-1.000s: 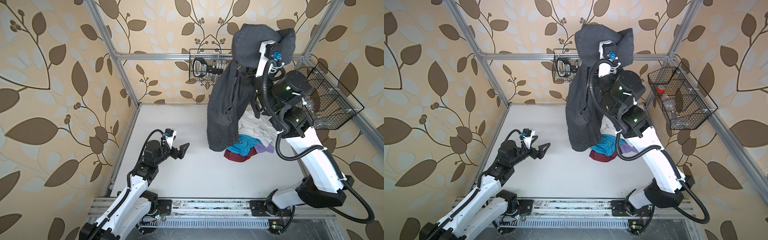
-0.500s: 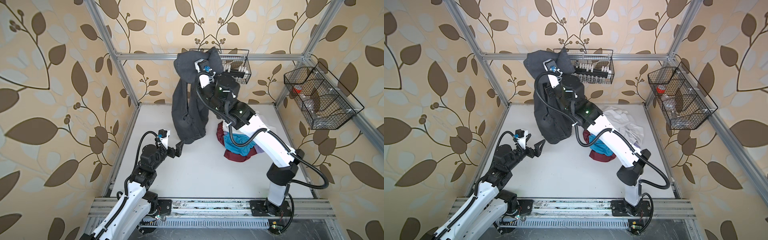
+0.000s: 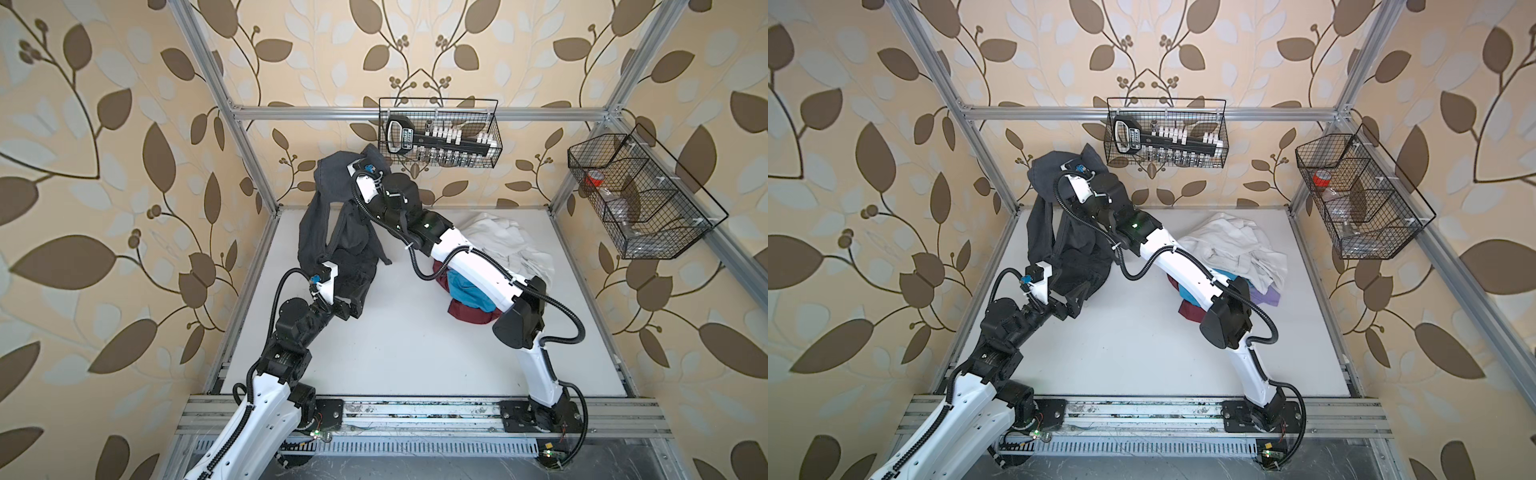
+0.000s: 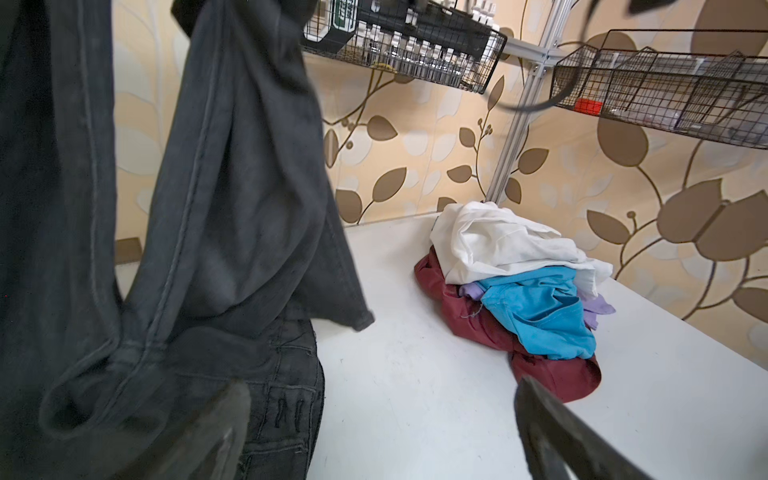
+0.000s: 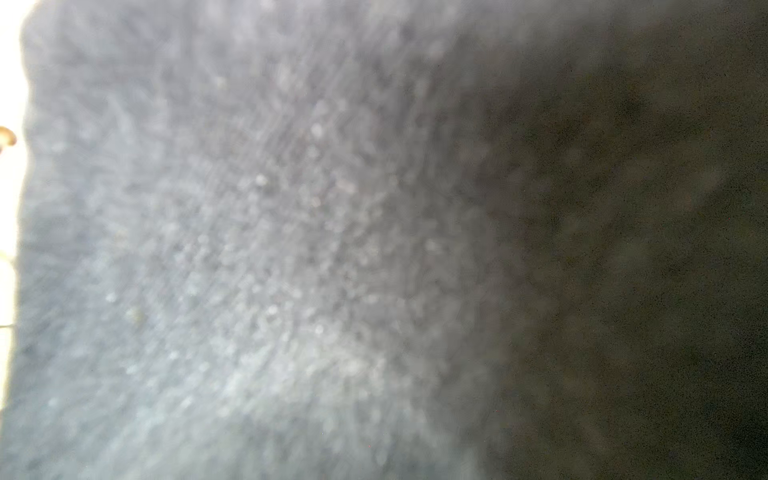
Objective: Pick out a specific cloth from the pile
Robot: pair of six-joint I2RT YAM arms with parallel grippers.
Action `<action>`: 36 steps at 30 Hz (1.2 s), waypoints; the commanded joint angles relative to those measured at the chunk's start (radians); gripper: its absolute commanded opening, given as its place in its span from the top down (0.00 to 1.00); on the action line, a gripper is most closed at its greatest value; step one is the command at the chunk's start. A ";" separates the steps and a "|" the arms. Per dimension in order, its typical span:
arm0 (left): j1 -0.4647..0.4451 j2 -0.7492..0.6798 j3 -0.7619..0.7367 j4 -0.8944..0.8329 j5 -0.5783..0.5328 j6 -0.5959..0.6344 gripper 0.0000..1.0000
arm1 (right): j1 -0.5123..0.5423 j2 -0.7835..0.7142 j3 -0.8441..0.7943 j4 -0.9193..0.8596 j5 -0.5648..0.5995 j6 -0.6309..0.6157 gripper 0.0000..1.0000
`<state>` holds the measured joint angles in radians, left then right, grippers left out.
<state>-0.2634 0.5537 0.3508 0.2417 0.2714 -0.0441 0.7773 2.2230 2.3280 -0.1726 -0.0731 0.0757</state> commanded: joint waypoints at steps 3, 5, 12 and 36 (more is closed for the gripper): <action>-0.013 -0.018 -0.009 0.075 0.055 0.003 0.01 | -0.078 0.082 0.042 0.066 -0.299 0.197 1.00; -0.013 -0.020 -0.010 0.076 0.061 0.005 0.01 | -0.081 0.105 0.017 0.079 -0.373 0.237 1.00; -0.013 -0.031 -0.016 0.083 0.061 0.010 0.01 | -0.134 0.210 -0.036 0.087 -0.519 0.309 1.00; -0.014 -0.028 -0.021 0.091 0.086 0.017 0.01 | -0.040 0.431 -0.210 0.015 -0.446 0.350 0.78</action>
<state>-0.2695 0.5320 0.3363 0.2821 0.3275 -0.0402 0.7158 2.5893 2.1227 -0.0845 -0.5503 0.4229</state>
